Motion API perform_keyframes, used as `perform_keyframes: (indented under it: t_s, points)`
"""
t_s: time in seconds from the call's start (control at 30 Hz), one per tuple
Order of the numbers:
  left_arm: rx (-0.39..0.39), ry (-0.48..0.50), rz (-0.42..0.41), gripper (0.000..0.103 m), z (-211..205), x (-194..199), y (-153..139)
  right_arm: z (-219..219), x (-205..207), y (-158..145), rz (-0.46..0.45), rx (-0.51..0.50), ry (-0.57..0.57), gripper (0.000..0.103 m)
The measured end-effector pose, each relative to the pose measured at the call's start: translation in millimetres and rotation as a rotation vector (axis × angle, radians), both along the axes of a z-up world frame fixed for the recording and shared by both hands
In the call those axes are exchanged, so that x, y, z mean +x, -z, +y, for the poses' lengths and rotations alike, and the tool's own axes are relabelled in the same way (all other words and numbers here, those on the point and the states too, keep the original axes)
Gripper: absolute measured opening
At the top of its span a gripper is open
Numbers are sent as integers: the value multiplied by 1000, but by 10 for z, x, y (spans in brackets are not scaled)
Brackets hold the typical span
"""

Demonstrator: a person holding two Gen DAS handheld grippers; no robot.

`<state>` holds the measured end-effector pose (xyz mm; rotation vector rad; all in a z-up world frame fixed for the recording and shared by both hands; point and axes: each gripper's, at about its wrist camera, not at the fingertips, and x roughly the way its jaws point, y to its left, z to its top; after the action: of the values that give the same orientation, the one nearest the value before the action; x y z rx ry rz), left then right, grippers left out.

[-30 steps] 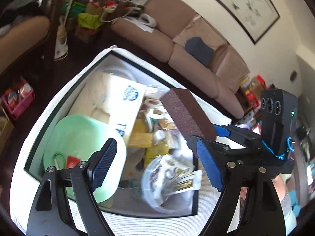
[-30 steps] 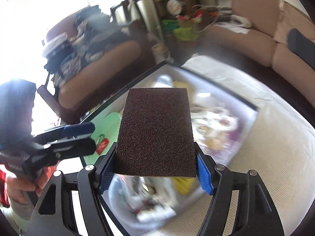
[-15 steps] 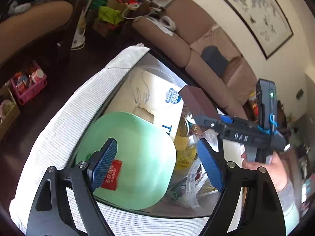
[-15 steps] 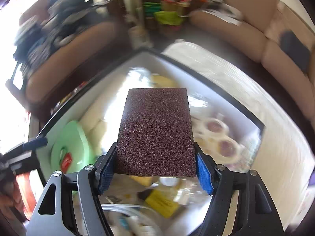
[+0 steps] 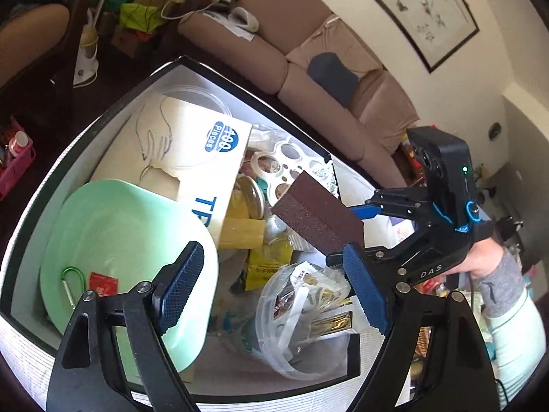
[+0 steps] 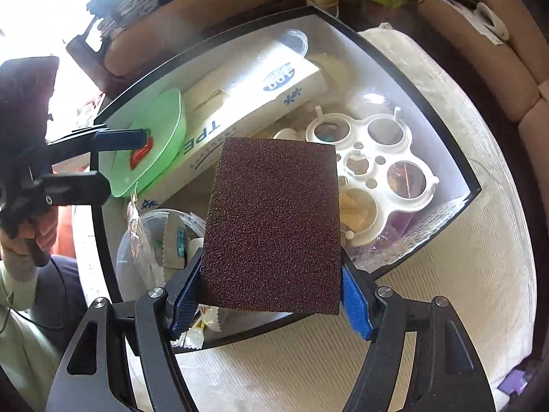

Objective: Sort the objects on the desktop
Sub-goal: 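Carry the sponge block into the box and open the right tool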

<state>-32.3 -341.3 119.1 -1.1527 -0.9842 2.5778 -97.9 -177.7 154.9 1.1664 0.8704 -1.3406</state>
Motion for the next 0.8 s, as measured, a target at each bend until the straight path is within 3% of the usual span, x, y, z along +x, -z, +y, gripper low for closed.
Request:
perform_keyframes:
  t_s: [0.13, 0.23, 0.33, 0.43, 0.53, 0.6, 0.73, 0.8]
  points:
    - [-12, 7, -9, 82, 70, -50, -5, -151, 33, 56, 60, 28, 4, 78]
    - [-15, 9, -16, 82, 96, -49, -3, -47, 49, -4, 18, 8, 18, 80]
    - [-18, 12, -13, 82, 111, -36, -12, 100, -27, -232, -46, -83, 42, 81]
    - [-15, 6, -7, 82, 105, -49, -25, 218, -88, -467, -9, -215, 139, 81]
    - [-6, -1, -8, 82, 112, -67, -13, 126, -141, -510, -14, -333, 220, 77]
    - [-8, -4, -15, 82, 126, -70, -3, -44, -153, -333, 9, -290, 236, 56]
    - [-21, 4, -22, 82, 136, -66, -3, -283, 62, 267, 59, -86, 116, 54]
    - [-16, 1, -24, 82, 114, -70, 2, -273, 84, 374, 51, -87, 113, 55]
